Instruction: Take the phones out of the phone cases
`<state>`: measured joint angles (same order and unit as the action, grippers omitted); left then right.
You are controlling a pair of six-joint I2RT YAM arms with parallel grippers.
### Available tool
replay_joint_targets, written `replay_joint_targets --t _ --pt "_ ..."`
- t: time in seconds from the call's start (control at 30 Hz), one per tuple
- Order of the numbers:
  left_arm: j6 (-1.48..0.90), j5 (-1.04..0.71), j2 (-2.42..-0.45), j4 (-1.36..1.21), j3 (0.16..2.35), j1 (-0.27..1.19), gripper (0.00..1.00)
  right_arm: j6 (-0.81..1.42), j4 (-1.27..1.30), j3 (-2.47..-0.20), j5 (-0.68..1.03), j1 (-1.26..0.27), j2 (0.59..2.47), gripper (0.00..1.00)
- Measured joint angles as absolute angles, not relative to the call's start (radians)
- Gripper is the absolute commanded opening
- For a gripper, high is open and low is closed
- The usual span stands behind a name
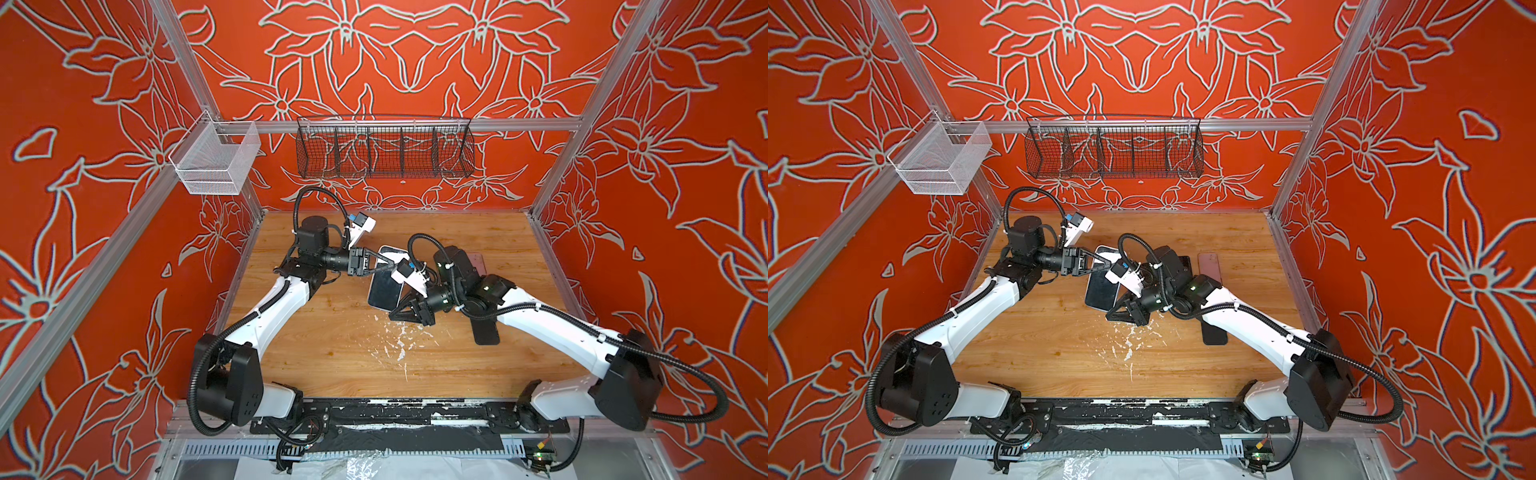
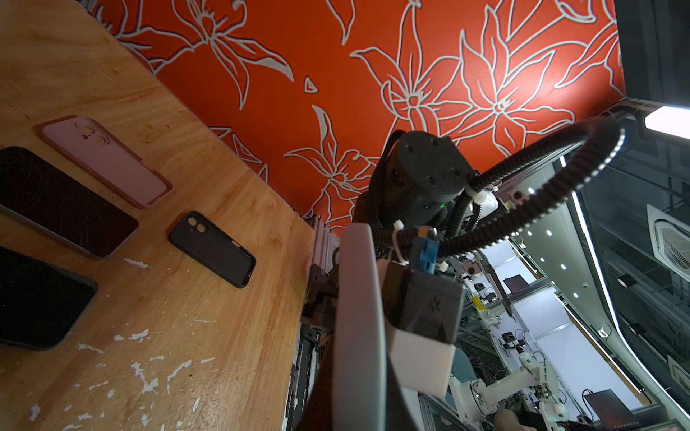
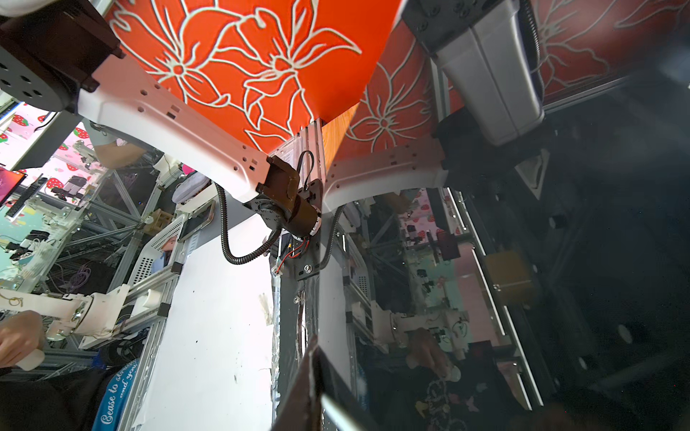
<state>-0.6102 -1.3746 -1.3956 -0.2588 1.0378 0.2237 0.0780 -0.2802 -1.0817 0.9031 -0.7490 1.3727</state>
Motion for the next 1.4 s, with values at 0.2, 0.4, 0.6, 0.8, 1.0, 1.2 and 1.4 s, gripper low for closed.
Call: replay_joint_targets --t 0.2,0.4,0.6,0.8,1.0,1.2,1.4 --pt "-0.645 -1.374 -1.404 -0.324 1.031 0.229 0.00 0.054 -0.292 -1.082 0.838 -0.751 1.360 0.07" --pt "-0.651 -1.364 -1.407 -0.354 1.031 0.236 0.00 0.011 -0.312 -1.082 0.753 -0.755 1.337 0.05" --pt "-0.652 -1.340 -1.407 -0.354 1.031 0.236 0.00 -0.025 -0.318 -1.082 0.686 -0.760 1.331 0.05" --pt "-0.668 -1.316 -1.406 -0.355 1.031 0.237 0.00 -0.056 -0.326 -1.082 0.602 -0.766 1.320 0.05" --pt "-0.700 -1.286 -1.403 -0.356 1.029 0.252 0.00 -0.076 -0.324 -1.068 0.514 -0.768 1.321 0.05" --pt "-0.710 -1.266 -1.404 -0.360 1.021 0.255 0.00 -0.076 -0.320 -1.066 0.497 -0.768 1.325 0.06" --pt "-0.723 -1.246 -1.403 -0.356 1.018 0.255 0.00 -0.049 -0.281 -1.042 0.499 -0.759 1.319 0.20"
